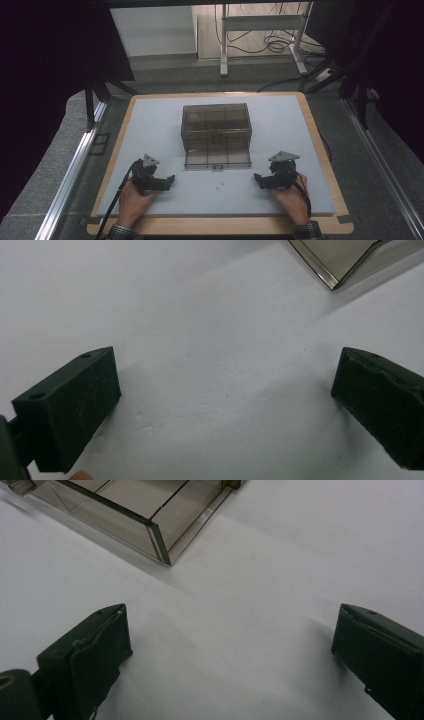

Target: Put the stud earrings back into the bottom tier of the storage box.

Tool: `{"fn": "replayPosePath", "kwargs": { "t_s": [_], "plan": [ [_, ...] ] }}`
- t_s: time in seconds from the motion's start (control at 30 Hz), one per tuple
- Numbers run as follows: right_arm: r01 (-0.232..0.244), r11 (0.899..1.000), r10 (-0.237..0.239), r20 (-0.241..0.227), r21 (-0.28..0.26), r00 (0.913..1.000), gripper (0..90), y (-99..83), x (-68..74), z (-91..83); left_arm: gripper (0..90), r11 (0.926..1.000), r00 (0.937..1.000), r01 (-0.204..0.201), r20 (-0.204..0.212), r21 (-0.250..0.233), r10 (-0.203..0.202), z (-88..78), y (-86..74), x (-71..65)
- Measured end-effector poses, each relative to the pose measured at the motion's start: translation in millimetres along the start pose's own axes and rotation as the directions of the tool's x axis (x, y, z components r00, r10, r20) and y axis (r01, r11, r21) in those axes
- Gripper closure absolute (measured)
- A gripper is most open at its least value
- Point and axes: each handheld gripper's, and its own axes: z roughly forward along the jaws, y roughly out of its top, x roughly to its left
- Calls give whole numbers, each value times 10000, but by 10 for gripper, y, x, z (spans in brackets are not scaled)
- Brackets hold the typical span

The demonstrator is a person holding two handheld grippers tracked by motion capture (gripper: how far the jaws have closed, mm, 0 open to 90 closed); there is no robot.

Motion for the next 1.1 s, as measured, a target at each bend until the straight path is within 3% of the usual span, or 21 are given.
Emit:
{"fn": "replayPosePath", "kwargs": {
  "t_s": [0.9,1.1],
  "plan": [
    [209,9998,-208,-167,52,9996,38,7,-18,-8,0,10000,10000,-56,-18,4,56,-4,-3,1],
    [555,9981,-543,-450,259,9975,132,29,-40,-59,0,9999,9999,-112,-22,44,112,-7,-3,4]
  ]
}}
